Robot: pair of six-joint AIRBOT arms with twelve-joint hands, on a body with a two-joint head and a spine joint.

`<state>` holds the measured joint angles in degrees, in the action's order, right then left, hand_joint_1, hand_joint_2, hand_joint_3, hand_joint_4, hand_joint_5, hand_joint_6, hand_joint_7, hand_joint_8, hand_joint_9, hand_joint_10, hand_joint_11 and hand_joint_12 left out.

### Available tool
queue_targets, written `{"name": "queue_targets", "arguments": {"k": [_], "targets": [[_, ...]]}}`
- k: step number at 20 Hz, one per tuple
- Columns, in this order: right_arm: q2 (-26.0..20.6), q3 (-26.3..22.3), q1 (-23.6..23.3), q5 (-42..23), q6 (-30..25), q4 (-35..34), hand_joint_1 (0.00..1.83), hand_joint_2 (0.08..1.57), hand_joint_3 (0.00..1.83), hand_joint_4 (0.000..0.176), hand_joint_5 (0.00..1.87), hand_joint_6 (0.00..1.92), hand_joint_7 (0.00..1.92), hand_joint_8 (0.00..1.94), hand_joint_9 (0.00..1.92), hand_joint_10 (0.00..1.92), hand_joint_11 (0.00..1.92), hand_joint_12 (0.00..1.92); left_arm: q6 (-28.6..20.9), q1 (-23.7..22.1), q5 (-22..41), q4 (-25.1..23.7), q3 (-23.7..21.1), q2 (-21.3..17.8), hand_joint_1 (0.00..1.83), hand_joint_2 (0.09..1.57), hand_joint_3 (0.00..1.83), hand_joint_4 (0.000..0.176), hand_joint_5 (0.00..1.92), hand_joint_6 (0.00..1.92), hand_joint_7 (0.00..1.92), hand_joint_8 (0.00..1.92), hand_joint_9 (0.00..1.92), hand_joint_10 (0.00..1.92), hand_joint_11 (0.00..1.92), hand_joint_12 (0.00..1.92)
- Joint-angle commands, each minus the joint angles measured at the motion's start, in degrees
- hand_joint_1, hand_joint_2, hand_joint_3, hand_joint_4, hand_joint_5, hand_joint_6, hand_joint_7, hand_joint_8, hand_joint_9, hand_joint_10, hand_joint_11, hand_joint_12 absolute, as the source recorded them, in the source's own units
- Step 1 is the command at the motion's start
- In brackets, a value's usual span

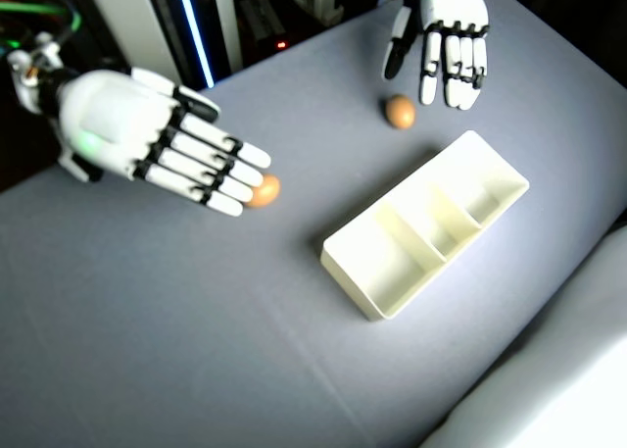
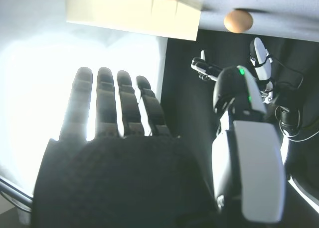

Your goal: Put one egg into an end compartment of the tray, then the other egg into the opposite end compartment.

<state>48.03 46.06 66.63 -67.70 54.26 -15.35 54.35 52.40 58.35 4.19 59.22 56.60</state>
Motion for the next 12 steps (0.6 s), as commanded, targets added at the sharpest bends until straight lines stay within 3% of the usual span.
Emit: {"name": "queue_targets", "arguments": {"k": [1,2,3,4,7,12], "targets": [[-0.1,0.2,-0.2,-7.0,-0.3,0.6,0.41,1.18,0.01,0.000,0.00,0.00,0.00,0.00,0.00,0.00,0.00,0.00,-0.3,-0.1,5.5,-0.4,-0.1,0.4,0.81,1.01,0.00,0.163,0.02,0.00,0.00,0.00,0.05,0.02,0.00,1.40],[-0.1,0.2,-0.2,-7.0,-0.3,0.6,0.41,1.18,0.01,0.000,0.00,0.00,0.00,0.00,0.00,0.00,0.00,0.00,-0.5,0.2,4.9,-0.5,0.0,0.7,0.82,1.02,0.00,0.147,0.03,0.00,0.00,0.00,0.05,0.02,0.00,1.38],[0.0,0.2,-0.2,-7.0,-0.3,0.6,0.41,1.18,0.01,0.000,0.00,0.00,0.00,0.00,0.00,0.00,0.00,0.00,-0.6,0.3,4.4,-0.6,0.1,1.1,0.81,1.02,0.00,0.145,0.03,0.00,0.00,0.00,0.06,0.02,0.00,1.40],[0.0,0.2,-0.2,-7.0,-0.3,0.6,0.40,1.18,0.01,0.000,0.00,0.00,0.00,0.00,0.00,0.00,0.00,0.00,-0.6,0.3,3.7,-0.6,0.3,1.4,0.80,1.02,0.00,0.133,0.04,0.01,0.00,0.00,0.07,0.03,0.00,1.47],[0.1,0.2,-0.2,-7.0,-0.3,0.6,0.38,1.19,0.01,0.000,0.00,0.00,0.00,0.00,0.00,0.00,0.00,0.00,-1.1,0.3,1.4,-0.6,1.5,2.9,0.82,1.02,0.00,0.122,0.07,0.01,0.00,0.00,0.08,0.05,0.00,1.59],[0.1,0.3,-0.2,-7.1,-0.3,0.6,0.40,1.18,0.01,0.000,0.00,0.00,0.00,0.00,0.00,0.00,0.00,0.00,-1.2,-0.8,-3.5,-0.2,4.4,6.0,0.96,1.04,0.00,0.119,0.17,0.04,0.09,0.02,0.20,0.12,0.00,1.55]]}}
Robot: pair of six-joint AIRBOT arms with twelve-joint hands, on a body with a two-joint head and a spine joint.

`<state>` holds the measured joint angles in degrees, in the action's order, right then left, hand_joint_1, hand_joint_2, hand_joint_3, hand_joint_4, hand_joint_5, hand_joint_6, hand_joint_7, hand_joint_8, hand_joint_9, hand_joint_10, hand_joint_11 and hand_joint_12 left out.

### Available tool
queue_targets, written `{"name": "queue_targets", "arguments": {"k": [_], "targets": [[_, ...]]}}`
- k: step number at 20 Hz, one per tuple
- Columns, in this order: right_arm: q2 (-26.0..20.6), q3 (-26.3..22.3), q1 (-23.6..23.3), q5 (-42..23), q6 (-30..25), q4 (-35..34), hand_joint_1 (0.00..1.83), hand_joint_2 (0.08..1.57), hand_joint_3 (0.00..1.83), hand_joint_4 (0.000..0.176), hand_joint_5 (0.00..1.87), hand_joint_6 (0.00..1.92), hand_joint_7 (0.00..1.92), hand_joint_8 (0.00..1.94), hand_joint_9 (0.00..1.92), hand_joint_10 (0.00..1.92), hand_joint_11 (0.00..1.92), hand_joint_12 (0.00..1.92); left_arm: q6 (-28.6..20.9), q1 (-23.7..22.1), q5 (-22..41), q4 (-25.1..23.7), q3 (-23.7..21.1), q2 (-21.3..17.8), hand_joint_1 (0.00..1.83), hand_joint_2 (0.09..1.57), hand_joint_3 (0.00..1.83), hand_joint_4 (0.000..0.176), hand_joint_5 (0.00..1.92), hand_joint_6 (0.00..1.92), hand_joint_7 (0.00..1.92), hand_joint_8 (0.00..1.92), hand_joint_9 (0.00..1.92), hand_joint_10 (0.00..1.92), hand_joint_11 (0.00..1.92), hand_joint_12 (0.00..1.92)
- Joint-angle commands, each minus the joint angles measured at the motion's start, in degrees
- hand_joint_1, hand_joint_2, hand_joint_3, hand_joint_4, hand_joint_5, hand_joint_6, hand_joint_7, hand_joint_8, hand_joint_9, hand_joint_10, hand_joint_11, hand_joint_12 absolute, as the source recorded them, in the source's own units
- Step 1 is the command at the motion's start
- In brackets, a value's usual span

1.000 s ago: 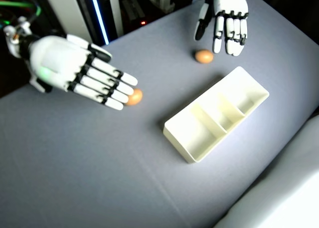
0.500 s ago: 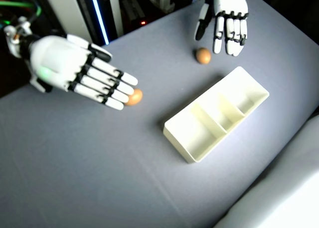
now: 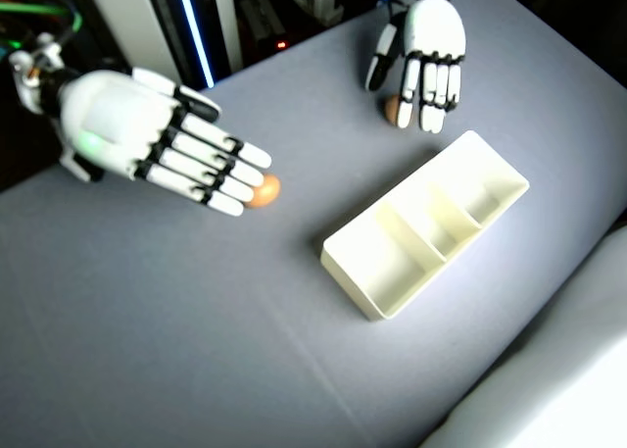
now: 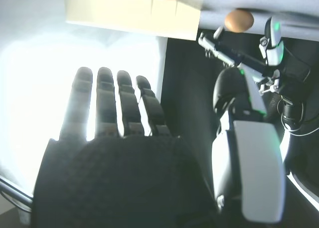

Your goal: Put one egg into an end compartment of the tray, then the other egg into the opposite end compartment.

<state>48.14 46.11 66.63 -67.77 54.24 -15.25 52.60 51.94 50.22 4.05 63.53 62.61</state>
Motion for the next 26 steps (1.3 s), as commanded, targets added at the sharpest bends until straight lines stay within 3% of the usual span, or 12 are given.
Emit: {"name": "queue_targets", "arguments": {"k": [1,2,7,8,9,10,11,12,14,16,21,26], "targets": [[0.0,0.3,-0.2,-7.1,-0.3,0.5,0.40,1.19,0.01,0.000,0.00,0.00,0.00,0.00,0.00,0.00,0.00,0.00,0.6,-0.4,3.9,0.1,0.4,0.3,0.99,1.05,0.00,0.082,0.21,0.03,0.14,0.02,0.23,0.15,0.00,1.56],[0.0,0.3,-0.2,-7.1,-0.4,0.5,0.37,1.19,0.01,0.000,0.00,0.00,0.00,0.00,0.00,0.00,0.00,0.00,0.6,-0.4,3.7,0.3,0.6,0.5,1.02,1.07,0.00,0.034,0.29,0.00,0.23,0.00,0.23,0.36,0.00,1.60],[0.0,0.3,-0.2,-7.2,-0.5,0.5,0.40,1.19,0.01,0.000,0.00,0.00,0.00,0.00,0.00,0.00,0.00,0.00,1.4,-1.0,1.8,0.4,1.3,0.9,1.11,1.12,0.01,0.000,0.39,0.03,0.33,0.02,0.11,0.81,0.00,1.63],[0.0,0.3,-0.2,-7.2,-0.5,0.5,0.39,1.19,0.00,0.000,0.00,0.00,0.00,0.00,0.00,0.00,0.00,0.00,1.4,-1.0,1.6,0.4,1.4,1.0,1.32,1.14,0.00,0.000,0.70,0.11,0.64,0.11,0.48,0.86,0.34,1.57],[0.0,0.3,-0.2,-7.2,-0.5,0.5,0.39,1.19,0.00,0.000,0.00,0.00,0.00,0.00,0.00,0.00,0.00,0.00,1.4,-1.1,1.5,0.4,1.5,1.1,1.34,1.24,0.00,0.000,0.66,1.10,0.77,0.16,0.62,1.36,0.53,1.49],[0.0,0.3,-0.2,-7.3,-0.6,0.5,0.39,1.19,0.00,0.000,0.00,0.00,0.00,0.00,0.00,0.00,0.00,0.00,1.4,-1.2,1.9,0.4,1.5,1.1,1.34,1.24,0.00,0.000,0.66,1.10,0.77,0.16,0.62,1.36,0.53,1.49],[0.0,0.3,-0.2,-7.3,-0.6,0.5,0.38,1.19,0.00,0.000,0.00,0.00,0.00,0.00,0.00,0.00,0.00,0.00,1.5,-1.5,2.3,0.4,1.4,1.1,1.33,1.25,0.00,0.000,0.73,1.33,0.62,1.12,0.72,1.47,0.64,1.50],[0.0,0.3,-0.1,-7.4,-0.7,0.5,0.40,1.19,0.00,0.000,0.00,0.00,0.00,0.00,0.00,0.00,0.00,0.00,1.6,-1.9,3.0,0.3,1.4,0.9,1.33,1.27,0.00,0.000,0.62,1.25,0.64,1.51,0.72,1.68,0.76,1.66],[0.0,0.3,-0.1,-7.5,-0.8,0.5,0.39,1.19,0.00,0.000,0.00,0.00,0.00,0.00,0.00,0.00,0.00,0.00,2.4,-2.7,4.4,0.0,0.7,-0.1,1.33,1.28,0.00,0.000,0.63,1.13,0.64,1.60,0.75,1.74,0.81,1.77],[0.0,0.3,-0.1,-7.6,-0.8,0.5,0.38,1.19,0.01,0.000,0.00,0.00,0.00,0.00,0.00,0.00,0.00,0.00,2.5,-3.0,5.6,-0.4,0.3,-0.7,1.18,1.31,0.01,0.000,0.61,1.28,0.68,1.77,0.85,1.73,0.86,1.87],[0.0,0.3,-0.1,-7.8,-0.8,0.5,0.38,1.19,0.00,0.000,0.00,0.00,0.00,0.00,0.00,0.00,0.00,0.00,2.5,-4.0,10.8,-2.4,-1.3,-3.0,1.17,1.32,0.00,0.000,0.65,1.23,0.61,1.87,0.95,1.92,1.03,1.92],[0.0,0.3,0.0,-8.0,-0.9,0.5,0.38,1.19,0.00,0.000,0.00,0.00,0.00,0.00,0.00,0.00,0.00,0.00,2.5,-5.2,16.8,-3.5,-2.6,-5.3,1.18,1.31,0.00,0.000,0.67,1.20,0.63,1.83,0.81,1.92,0.88,1.92]]}}
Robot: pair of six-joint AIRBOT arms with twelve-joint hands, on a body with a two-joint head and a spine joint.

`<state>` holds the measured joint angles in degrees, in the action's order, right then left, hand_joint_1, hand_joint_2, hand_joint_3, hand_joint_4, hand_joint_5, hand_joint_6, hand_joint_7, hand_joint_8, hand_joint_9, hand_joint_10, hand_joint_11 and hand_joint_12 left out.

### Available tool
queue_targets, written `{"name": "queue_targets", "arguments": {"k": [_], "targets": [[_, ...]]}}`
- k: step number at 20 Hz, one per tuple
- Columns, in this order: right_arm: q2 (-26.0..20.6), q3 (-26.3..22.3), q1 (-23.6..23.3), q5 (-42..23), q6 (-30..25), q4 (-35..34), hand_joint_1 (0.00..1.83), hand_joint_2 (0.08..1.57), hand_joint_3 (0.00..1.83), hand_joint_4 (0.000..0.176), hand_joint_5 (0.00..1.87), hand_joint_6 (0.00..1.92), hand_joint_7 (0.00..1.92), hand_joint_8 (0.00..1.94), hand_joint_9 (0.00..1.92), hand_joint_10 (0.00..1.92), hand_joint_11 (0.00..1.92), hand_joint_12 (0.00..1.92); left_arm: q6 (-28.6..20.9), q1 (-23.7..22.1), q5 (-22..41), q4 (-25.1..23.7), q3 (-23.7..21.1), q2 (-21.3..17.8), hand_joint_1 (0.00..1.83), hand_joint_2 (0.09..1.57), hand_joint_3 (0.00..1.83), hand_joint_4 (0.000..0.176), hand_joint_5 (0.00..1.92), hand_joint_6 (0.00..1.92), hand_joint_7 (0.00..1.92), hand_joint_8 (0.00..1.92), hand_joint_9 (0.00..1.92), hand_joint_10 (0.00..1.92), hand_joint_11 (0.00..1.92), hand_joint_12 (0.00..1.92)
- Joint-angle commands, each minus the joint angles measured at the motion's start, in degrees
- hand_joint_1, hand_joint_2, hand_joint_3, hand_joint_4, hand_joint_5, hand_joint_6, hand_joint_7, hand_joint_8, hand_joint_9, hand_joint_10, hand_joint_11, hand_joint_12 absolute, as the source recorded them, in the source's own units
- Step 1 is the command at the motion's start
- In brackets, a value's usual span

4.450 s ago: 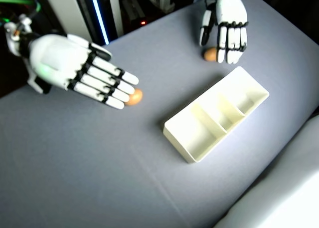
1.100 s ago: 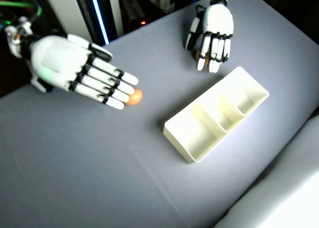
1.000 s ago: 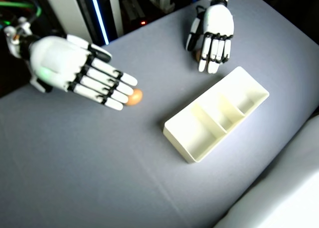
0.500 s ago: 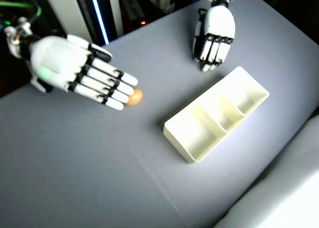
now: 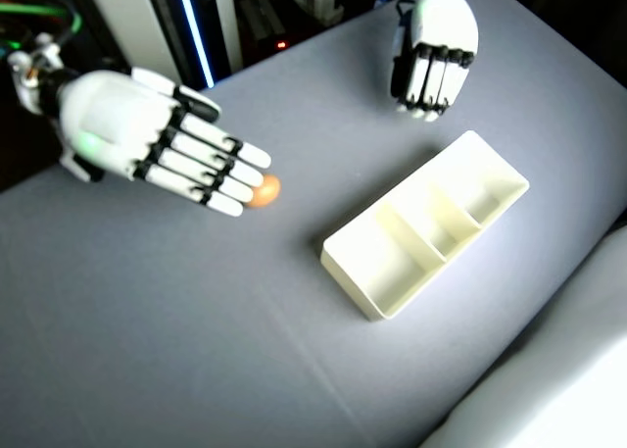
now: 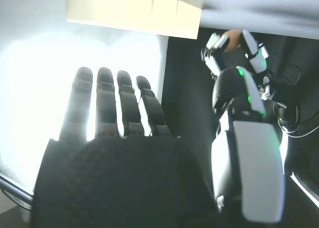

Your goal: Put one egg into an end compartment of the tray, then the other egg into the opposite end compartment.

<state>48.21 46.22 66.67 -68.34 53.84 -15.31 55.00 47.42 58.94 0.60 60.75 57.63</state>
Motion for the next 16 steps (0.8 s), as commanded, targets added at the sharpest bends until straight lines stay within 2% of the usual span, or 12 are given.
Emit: {"name": "queue_targets", "arguments": {"k": [1,3,6,7,8,9,10,11,12,13,14,16], "targets": [[0.0,0.2,-0.1,-7.5,-0.5,0.5,0.38,1.19,0.00,0.000,0.00,0.00,0.00,0.00,0.00,0.00,0.00,0.00,0.1,-0.8,9.1,0.0,0.0,-0.7,1.30,1.28,0.00,0.000,0.68,1.11,0.64,1.68,0.72,1.78,0.75,1.89],[0.0,0.2,-0.1,-7.5,-0.5,0.5,0.39,1.20,0.00,0.000,0.00,0.00,0.00,0.00,0.00,0.00,0.00,0.00,0.1,-1.0,11.5,0.0,-0.4,-1.6,1.34,1.25,0.00,0.000,0.70,1.16,0.68,1.51,0.73,1.62,0.72,1.71],[0.0,0.2,-0.1,-7.5,-0.5,0.5,0.40,1.19,0.00,0.000,0.00,0.00,0.00,0.00,0.00,0.00,0.00,0.00,0.3,-1.8,13.3,0.0,-0.5,-2.5,1.34,1.22,0.00,0.000,0.75,1.18,0.75,1.38,0.74,1.56,0.68,1.70],[0.0,0.2,-0.1,-7.5,-0.5,0.5,0.39,1.19,0.00,0.000,0.00,0.00,0.00,0.00,0.00,0.00,0.00,0.00,0.5,-2.3,13.4,0.0,-0.5,-2.6,1.34,1.24,0.00,0.000,0.70,1.09,0.71,1.49,0.74,1.70,0.75,1.86],[0.0,0.2,-0.1,-7.5,-0.5,0.5,0.39,1.19,0.00,0.000,0.00,0.00,0.00,0.00,0.00,0.00,0.00,0.00,1.0,-3.0,13.1,0.0,-0.5,-2.7,1.21,1.28,0.01,0.000,0.62,1.23,0.72,1.66,0.87,1.75,0.91,1.91],[0.0,0.2,-0.1,-7.5,-0.5,0.4,0.39,1.19,0.00,0.000,0.00,0.00,0.00,0.00,0.00,0.00,0.00,0.00,1.4,-3.8,12.5,0.0,-0.4,-2.7,1.20,1.28,0.00,0.000,0.61,1.26,0.76,1.64,0.90,1.70,0.94,1.92],[0.0,0.2,-0.1,-7.5,-0.5,0.4,0.38,1.20,0.00,0.000,0.00,0.00,0.00,0.00,0.00,0.00,0.00,0.00,1.8,-4.7,11.8,0.0,-0.2,-2.6,1.18,1.31,0.00,0.000,0.59,1.26,0.70,1.74,0.98,1.84,1.08,1.92],[0.0,0.2,-0.1,-7.5,-0.5,0.4,0.37,1.20,0.00,0.000,0.00,0.00,0.00,0.00,0.00,0.00,0.00,0.00,2.2,-6.0,10.3,0.0,0.3,-2.3,1.11,1.27,0.00,0.000,0.68,1.37,0.83,1.89,1.13,1.90,1.26,1.92],[0.0,0.3,-0.1,-7.5,-0.5,0.4,0.37,1.20,0.00,0.000,0.00,0.00,0.00,0.00,0.00,0.00,0.00,0.00,2.2,-7.6,8.6,0.0,1.3,-1.6,1.15,1.31,0.01,0.000,0.61,1.50,0.66,1.70,1.07,1.92,1.23,1.92],[0.0,0.3,-0.1,-7.5,-0.5,0.4,0.40,1.20,0.00,0.000,0.00,0.00,0.00,0.00,0.00,0.00,0.00,0.00,2.2,-8.8,7.2,0.0,2.1,-0.9,1.15,1.33,0.00,0.000,0.59,1.33,0.63,1.82,0.85,1.92,1.00,1.92],[0.0,0.3,-0.1,-7.5,-0.5,0.4,0.40,1.20,0.00,0.000,0.00,0.00,0.00,0.00,0.00,0.00,0.00,0.00,2.2,-10.3,5.2,0.0,3.1,-0.1,1.26,1.34,0.00,0.000,0.61,1.47,0.46,1.70,0.65,1.77,0.62,1.82],[0.0,0.4,-0.1,-7.5,-0.5,0.4,0.41,1.19,0.00,0.000,0.00,0.00,0.00,0.00,0.00,0.00,0.00,0.00,2.2,-12.5,2.2,0.4,4.9,1.3,1.33,1.25,0.00,0.000,0.71,1.21,0.71,1.42,0.71,1.66,0.61,1.81]]}}
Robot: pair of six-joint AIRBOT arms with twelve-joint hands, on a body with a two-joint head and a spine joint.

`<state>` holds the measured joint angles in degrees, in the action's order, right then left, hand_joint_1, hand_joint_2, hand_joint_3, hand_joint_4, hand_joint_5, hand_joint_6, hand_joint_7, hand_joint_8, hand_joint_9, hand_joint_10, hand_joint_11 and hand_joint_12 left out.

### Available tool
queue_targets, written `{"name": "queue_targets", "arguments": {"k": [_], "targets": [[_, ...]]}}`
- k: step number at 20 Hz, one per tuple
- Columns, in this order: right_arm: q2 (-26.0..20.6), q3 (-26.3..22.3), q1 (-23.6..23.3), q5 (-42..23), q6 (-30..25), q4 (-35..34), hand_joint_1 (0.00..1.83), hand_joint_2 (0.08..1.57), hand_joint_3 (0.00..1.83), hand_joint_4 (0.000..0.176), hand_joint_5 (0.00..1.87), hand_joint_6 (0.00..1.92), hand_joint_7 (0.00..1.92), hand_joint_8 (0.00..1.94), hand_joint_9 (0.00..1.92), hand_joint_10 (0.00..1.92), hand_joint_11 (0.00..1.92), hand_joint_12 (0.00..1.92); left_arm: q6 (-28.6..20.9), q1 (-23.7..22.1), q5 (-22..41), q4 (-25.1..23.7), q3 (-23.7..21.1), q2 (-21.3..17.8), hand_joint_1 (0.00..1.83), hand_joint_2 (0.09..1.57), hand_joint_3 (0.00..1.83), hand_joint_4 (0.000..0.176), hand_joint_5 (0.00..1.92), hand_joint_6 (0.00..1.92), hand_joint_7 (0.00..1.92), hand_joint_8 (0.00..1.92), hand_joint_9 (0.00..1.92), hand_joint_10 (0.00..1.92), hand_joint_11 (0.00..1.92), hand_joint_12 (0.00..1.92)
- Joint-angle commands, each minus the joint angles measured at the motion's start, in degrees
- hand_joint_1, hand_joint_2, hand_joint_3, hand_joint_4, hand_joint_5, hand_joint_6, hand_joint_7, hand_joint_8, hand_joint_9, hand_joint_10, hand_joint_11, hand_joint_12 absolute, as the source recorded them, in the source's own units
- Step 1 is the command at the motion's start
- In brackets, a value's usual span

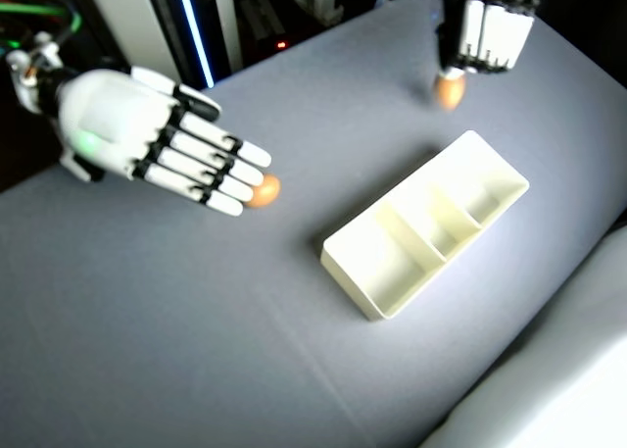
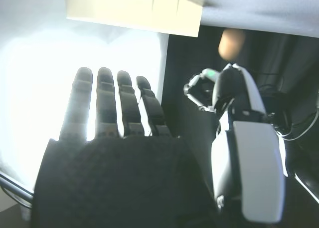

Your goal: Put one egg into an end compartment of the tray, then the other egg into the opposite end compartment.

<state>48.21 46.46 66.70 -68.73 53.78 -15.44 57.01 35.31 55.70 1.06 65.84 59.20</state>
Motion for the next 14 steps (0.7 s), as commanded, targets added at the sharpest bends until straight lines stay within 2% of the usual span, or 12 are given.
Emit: {"name": "queue_targets", "arguments": {"k": [1,2,3,4,5,6,7,9,10,11,13,14], "targets": [[0.0,0.1,-0.1,-7.1,-0.4,0.6,0.42,1.19,0.00,0.000,0.00,0.00,0.00,0.00,0.00,0.00,0.00,0.00,0.2,-1.3,4.2,0.3,0.8,0.5,1.28,1.36,0.01,0.000,0.46,1.66,0.52,1.60,0.56,1.87,0.86,1.90],[0.0,0.1,-0.1,-7.1,-0.4,0.6,0.44,1.18,0.00,0.000,0.00,0.00,0.00,0.00,0.00,0.00,0.00,0.00,0.2,-2.1,3.5,0.8,1.5,1.1,1.15,1.39,0.01,0.000,0.45,1.61,0.60,1.86,0.89,1.91,1.05,1.92],[0.0,0.2,-0.1,-7.1,-0.4,0.6,0.46,1.19,0.00,0.000,0.00,0.00,0.00,0.00,0.00,0.00,0.00,0.00,0.2,-2.7,2.8,1.0,2.1,1.5,1.10,1.39,0.02,0.000,0.48,1.60,0.60,1.91,1.04,1.92,1.16,1.92],[0.0,0.2,-0.1,-7.1,-0.4,0.6,0.46,1.18,0.00,0.000,0.00,0.00,0.00,0.00,0.00,0.00,0.00,0.00,0.2,-3.1,2.5,1.0,2.3,1.6,1.18,1.36,0.00,0.000,0.82,1.86,1.04,1.92,1.21,1.92,1.10,1.92],[0.0,0.2,-0.1,-7.1,-0.4,0.6,0.46,1.18,0.00,0.000,0.00,0.00,0.00,0.00,0.00,0.00,0.00,0.00,0.2,-3.3,2.3,1.2,2.4,1.7,1.10,1.07,0.70,0.000,0.58,1.91,0.78,1.87,1.14,1.92,1.14,1.92],[0.0,0.2,-0.1,-7.1,-0.5,0.6,0.43,1.19,0.00,0.000,0.00,0.00,0.00,0.00,0.00,0.00,0.00,0.00,0.2,-3.4,2.1,1.5,2.7,1.8,1.02,1.04,0.69,0.000,0.61,1.79,1.01,1.91,1.23,1.92,1.26,1.92],[0.0,0.2,-0.1,-7.1,-0.5,0.6,0.41,1.20,0.00,0.000,0.00,0.00,0.00,0.00,0.00,0.00,0.00,0.00,0.2,-3.5,1.9,1.7,2.9,2.0,0.97,1.03,0.77,0.000,0.60,1.86,1.14,1.92,1.32,1.92,1.39,1.92],[0.0,0.2,-0.1,-7.1,-0.5,0.6,0.43,1.20,0.00,0.000,0.00,0.00,0.00,0.00,0.00,0.00,0.00,0.00,0.2,-3.6,1.5,1.7,3.1,2.1,0.97,0.96,0.94,0.000,0.62,1.92,1.14,1.92,1.31,1.92,1.41,1.92],[0.0,0.2,-0.1,-7.1,-0.5,0.6,0.43,1.20,0.00,0.000,0.00,0.00,0.00,0.00,0.00,0.00,0.00,0.00,0.2,-3.6,1.5,1.7,3.1,2.1,1.11,0.83,1.15,0.000,0.63,1.92,0.93,1.88,1.22,1.92,1.30,1.92],[0.0,0.2,-0.1,-7.1,-0.5,0.6,0.43,1.20,0.00,0.000,0.00,0.00,0.00,0.00,0.00,0.00,0.00,0.00,0.2,-3.6,1.5,1.8,3.2,2.2,1.16,0.73,1.32,0.000,0.71,1.92,0.96,1.91,1.27,1.92,1.36,1.92],[0.0,0.2,-0.1,-7.1,-0.5,0.6,0.46,1.20,0.00,0.000,0.00,0.00,0.00,0.00,0.00,0.00,0.00,0.00,0.2,-3.6,1.4,1.7,3.2,2.2,1.18,0.61,1.52,0.000,0.85,1.90,1.04,1.92,1.31,1.92,1.38,1.92],[0.0,0.2,-0.1,-7.1,-0.5,0.6,0.46,1.20,0.00,0.000,0.00,0.00,0.00,0.00,0.00,0.00,0.00,0.00,0.2,-3.6,1.4,1.7,3.2,2.2,1.18,0.60,1.54,0.000,0.86,1.92,1.06,1.92,1.34,1.92,1.40,1.92]]}}
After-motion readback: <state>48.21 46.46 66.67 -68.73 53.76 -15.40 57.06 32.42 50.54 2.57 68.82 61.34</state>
